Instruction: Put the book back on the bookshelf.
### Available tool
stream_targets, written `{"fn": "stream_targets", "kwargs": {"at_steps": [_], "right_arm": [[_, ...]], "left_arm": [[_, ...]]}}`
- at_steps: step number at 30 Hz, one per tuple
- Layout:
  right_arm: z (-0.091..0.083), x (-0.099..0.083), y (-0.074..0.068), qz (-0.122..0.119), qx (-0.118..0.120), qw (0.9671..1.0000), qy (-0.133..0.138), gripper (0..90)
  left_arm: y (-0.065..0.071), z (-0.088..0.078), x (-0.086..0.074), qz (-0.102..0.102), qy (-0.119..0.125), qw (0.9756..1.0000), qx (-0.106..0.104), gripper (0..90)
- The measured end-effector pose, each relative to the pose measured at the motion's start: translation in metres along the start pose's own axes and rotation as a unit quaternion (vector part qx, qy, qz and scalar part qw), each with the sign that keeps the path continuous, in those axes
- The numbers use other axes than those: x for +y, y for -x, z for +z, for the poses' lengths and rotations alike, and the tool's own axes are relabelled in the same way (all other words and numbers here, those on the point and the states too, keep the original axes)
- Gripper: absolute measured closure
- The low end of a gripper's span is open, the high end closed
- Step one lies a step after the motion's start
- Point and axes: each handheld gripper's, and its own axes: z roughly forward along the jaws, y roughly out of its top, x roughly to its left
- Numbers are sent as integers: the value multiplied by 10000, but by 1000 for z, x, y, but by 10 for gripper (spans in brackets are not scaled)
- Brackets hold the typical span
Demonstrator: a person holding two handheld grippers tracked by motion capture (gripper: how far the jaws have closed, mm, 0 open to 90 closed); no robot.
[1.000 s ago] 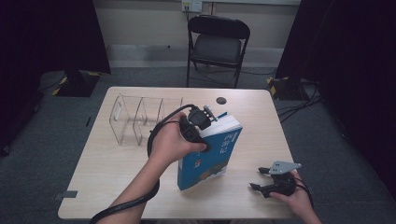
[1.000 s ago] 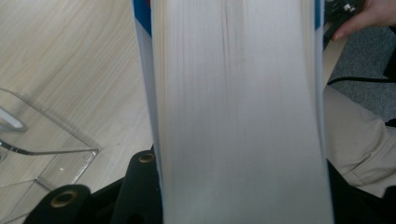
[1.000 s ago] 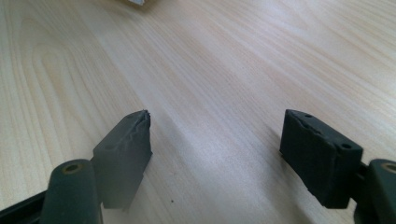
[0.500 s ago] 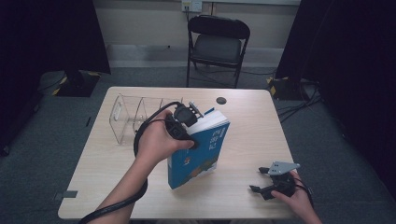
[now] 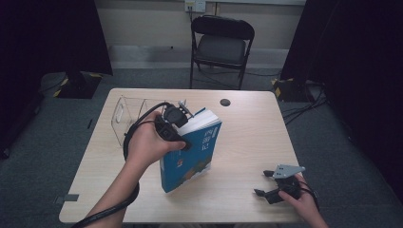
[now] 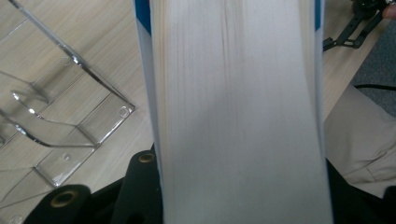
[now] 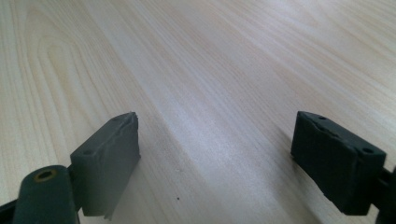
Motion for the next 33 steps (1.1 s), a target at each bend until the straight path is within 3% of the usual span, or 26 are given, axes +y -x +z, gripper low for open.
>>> {"fn": "stream_targets", "kwargs": {"at_steps": [33], "right_arm": [[0, 0, 0, 7, -13, 10000, 2, 151]], "left_arm": [[-28, -26, -32, -509, 74, 9983, 265, 618]]}}
